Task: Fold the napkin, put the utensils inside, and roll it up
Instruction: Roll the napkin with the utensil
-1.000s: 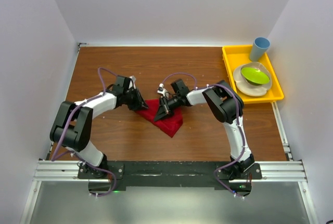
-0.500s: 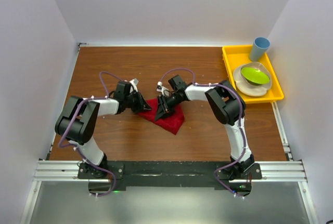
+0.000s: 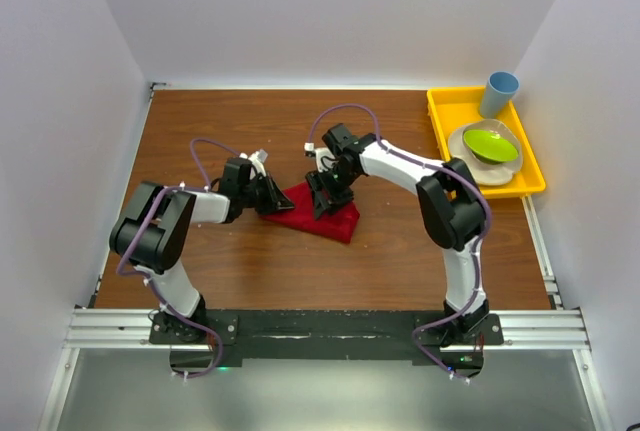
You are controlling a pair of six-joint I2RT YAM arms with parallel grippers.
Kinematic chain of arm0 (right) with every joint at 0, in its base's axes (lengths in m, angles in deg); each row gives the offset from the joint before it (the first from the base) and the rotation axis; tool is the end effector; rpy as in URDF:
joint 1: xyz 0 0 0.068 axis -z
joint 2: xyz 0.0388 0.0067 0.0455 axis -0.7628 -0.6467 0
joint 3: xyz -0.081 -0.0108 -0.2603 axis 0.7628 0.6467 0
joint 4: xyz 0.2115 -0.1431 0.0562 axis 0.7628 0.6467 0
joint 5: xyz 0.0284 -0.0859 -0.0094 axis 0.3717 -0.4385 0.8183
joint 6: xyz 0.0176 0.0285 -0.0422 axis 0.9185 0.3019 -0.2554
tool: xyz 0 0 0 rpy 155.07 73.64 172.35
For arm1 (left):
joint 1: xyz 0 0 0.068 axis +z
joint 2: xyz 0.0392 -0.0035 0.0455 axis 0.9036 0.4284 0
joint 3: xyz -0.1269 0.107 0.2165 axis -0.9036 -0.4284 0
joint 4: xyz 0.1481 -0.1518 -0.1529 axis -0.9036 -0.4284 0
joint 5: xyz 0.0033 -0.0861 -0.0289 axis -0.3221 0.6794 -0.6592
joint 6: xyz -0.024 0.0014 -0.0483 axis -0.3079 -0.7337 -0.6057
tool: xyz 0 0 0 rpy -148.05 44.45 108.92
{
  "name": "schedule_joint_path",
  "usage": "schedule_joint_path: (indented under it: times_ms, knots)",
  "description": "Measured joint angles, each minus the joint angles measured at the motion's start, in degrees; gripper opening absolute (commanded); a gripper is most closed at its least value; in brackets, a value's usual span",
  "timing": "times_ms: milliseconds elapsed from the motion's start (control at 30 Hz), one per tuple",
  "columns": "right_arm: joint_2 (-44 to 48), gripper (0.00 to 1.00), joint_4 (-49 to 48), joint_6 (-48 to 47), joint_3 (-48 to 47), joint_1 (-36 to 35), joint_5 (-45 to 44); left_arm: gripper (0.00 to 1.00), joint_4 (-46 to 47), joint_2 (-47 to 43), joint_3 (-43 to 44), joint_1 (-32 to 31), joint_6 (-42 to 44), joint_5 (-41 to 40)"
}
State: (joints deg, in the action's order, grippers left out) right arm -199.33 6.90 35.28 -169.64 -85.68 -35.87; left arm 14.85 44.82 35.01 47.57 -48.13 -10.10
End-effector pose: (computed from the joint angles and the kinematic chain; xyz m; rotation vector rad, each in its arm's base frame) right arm 0.3321 0.2616 0.1714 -0.7656 2.8199 0.8479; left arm 0.2952 -0.1071 0.1155 -0.3015 2.4592 -1.0216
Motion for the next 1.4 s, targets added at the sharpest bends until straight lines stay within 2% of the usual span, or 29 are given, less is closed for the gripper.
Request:
schedule_joint_path:
  times_ms: [300, 600, 733, 833, 867, 967, 1000, 1033, 1100, 1200, 1233, 1300, 1333, 1400]
  knots:
    - [15.2, 0.61, 2.6, -8.1, 7.1, -2.8, -10.5, 0.00, 0.1, 0.1, 0.1, 0.0, 0.0, 0.1]
    - [13.1, 0.61, -1.2, -9.4, 11.1, -4.7, -12.7, 0.00, -0.9, 0.5, 0.9, 0.0, 0.0, 0.3]
    - [11.4, 0.55, -3.7, -9.6, 12.7, -5.1, -15.0, 0.00, -1.7, 0.5, 1.3, 0.0, 0.0, 0.3]
    - [11.5, 0.40, -5.2, -9.7, 14.5, -5.3, -16.3, 0.00, -3.0, 0.5, 2.0, 0.0, 0.0, 0.1]
    - [11.6, 0.30, -5.9, -9.6, 15.1, -5.4, -16.6, 0.00, -3.4, 0.5, 2.2, 0.0, 0.0, 0.1]
    - [12.7, 0.21, -8.1, -8.1, 18.1, -5.4, -16.2, 0.00, -5.0, 0.6, 3.0, -0.1, 0.0, -0.1]
    - [13.8, 0.09, -9.1, -7.6, 19.3, -5.6, -16.3, 0.00, -5.6, 0.6, 3.3, -0.1, 0.0, -0.2]
    - [14.8, 0.03, -10.0, -7.1, 20.5, -5.6, -16.3, 0.00, -6.4, 0.6, 3.8, -0.1, 0.0, -0.3]
    - [15.9, 0.00, -11.6, -5.7, 22.4, -5.6, -16.1, 0.00, -8.9, 0.7, 5.1, -0.3, 0.3, -0.7]
    - [16.0, 0.00, -13.0, -3.8, 23.1, -5.3, -15.4, 0.15, -14.2, 0.7, 8.0, -0.5, 1.7, -2.4]
    - [16.0, 0.00, -13.7, -3.1, 23.5, -4.9, -14.6, 0.28, -16.8, 0.7, 9.4, -0.5, 2.3, -3.6]
    - [16.0, 0.00, -15.6, -1.4, 24.6, -4.1, -12.6, 0.40, -22.1, 0.6, 12.7, -0.5, 3.5, -6.8]
    - [15.9, 0.00, -16.5, -0.4, 25.1, -3.6, -11.1, 0.56, -24.5, 0.3, 14.2, -0.4, 4.1, -8.0]
    - [15.4, 0.00, -18.1, 1.4, 25.6, -2.6, -8.4, 0.67, -30.2, -0.6, 17.5, -0.3, 4.2, -11.3]
